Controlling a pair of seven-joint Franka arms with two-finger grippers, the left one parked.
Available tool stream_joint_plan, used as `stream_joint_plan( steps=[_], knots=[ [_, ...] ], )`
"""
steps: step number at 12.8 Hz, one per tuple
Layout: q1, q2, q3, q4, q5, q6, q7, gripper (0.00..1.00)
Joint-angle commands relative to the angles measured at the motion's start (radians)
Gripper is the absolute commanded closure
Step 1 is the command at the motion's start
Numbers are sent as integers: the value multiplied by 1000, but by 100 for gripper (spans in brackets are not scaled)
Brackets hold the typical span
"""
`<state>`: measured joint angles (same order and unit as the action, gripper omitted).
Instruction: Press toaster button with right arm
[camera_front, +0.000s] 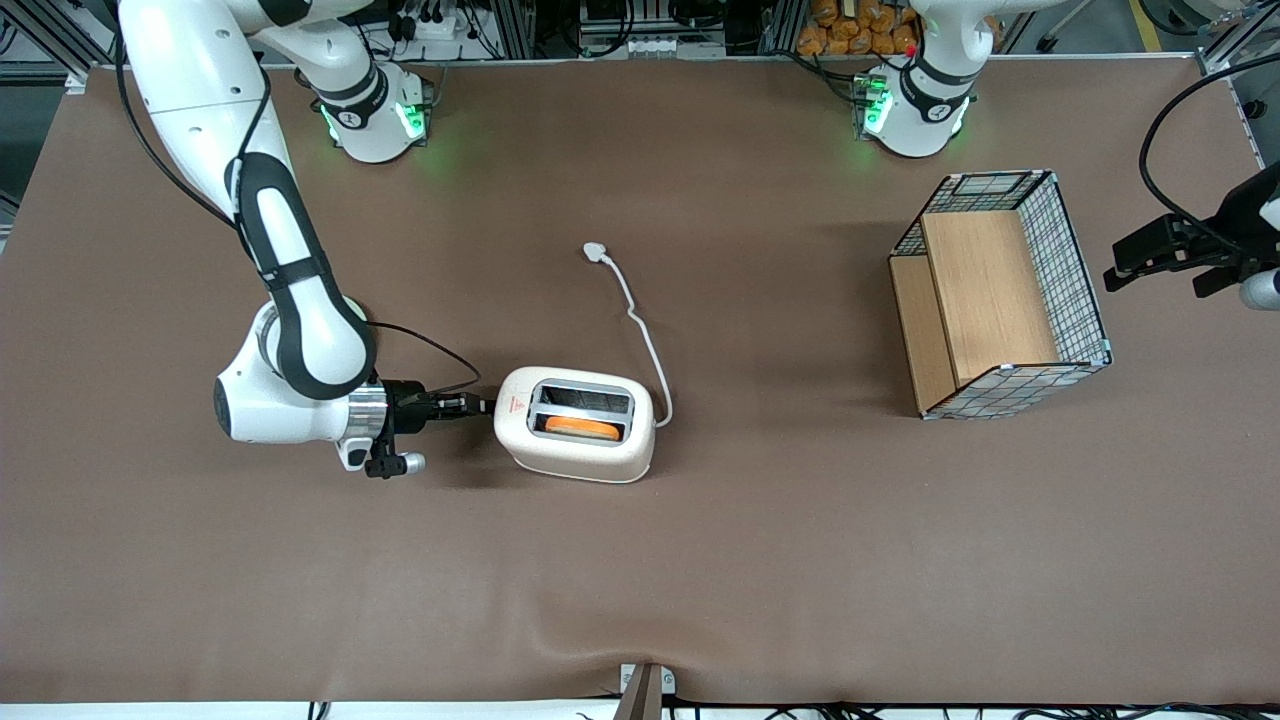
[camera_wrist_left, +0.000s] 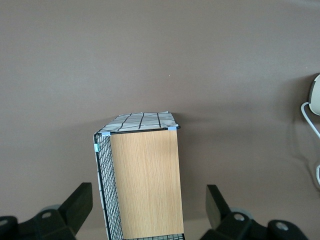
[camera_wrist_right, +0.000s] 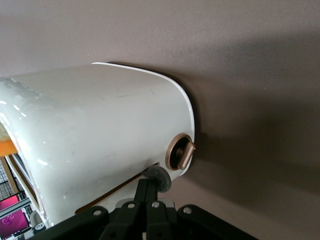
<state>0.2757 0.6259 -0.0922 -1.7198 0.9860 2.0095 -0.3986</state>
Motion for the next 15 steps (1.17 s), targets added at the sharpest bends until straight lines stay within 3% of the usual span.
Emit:
stream_joint_plan(
  steps=[1, 15],
  knots=[
    [-1, 38, 8, 0, 28, 15, -34, 100],
    [4, 66, 8, 11, 26, 52, -72, 100]
  ],
)
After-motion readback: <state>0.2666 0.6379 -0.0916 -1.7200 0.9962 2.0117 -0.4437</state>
